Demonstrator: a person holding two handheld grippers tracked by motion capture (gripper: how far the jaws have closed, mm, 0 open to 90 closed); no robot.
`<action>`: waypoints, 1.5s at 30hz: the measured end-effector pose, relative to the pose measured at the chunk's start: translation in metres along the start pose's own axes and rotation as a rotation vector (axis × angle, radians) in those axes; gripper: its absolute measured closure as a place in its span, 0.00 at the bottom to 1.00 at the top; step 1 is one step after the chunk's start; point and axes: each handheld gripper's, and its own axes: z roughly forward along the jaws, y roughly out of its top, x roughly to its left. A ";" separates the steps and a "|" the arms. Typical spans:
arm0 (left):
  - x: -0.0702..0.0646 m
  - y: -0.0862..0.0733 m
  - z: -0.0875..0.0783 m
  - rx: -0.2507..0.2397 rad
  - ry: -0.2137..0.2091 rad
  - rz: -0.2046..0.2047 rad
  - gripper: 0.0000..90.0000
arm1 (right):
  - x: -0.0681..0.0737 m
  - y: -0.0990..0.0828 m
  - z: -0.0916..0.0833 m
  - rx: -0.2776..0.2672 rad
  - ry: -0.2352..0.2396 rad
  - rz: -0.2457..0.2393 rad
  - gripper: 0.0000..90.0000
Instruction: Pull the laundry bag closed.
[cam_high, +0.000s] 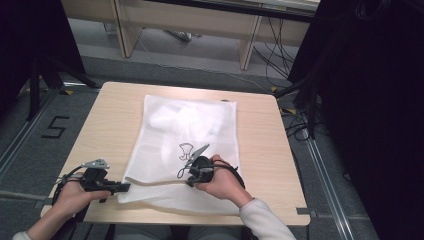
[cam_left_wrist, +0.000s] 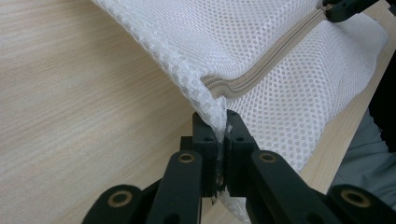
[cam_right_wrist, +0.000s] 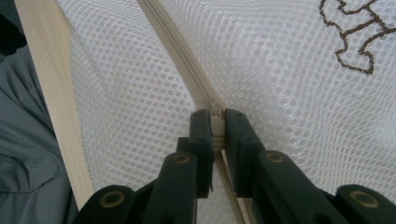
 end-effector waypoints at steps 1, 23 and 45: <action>0.000 0.000 0.000 -0.001 0.000 -0.001 0.95 | 0.000 0.000 0.000 0.002 0.001 0.000 0.92; 0.000 0.000 0.000 0.001 0.000 0.001 0.95 | -0.002 -0.004 -0.005 0.003 -0.003 0.006 0.92; 0.000 0.000 0.000 -0.002 -0.001 -0.004 0.95 | -0.006 -0.012 -0.011 0.009 -0.012 0.019 0.92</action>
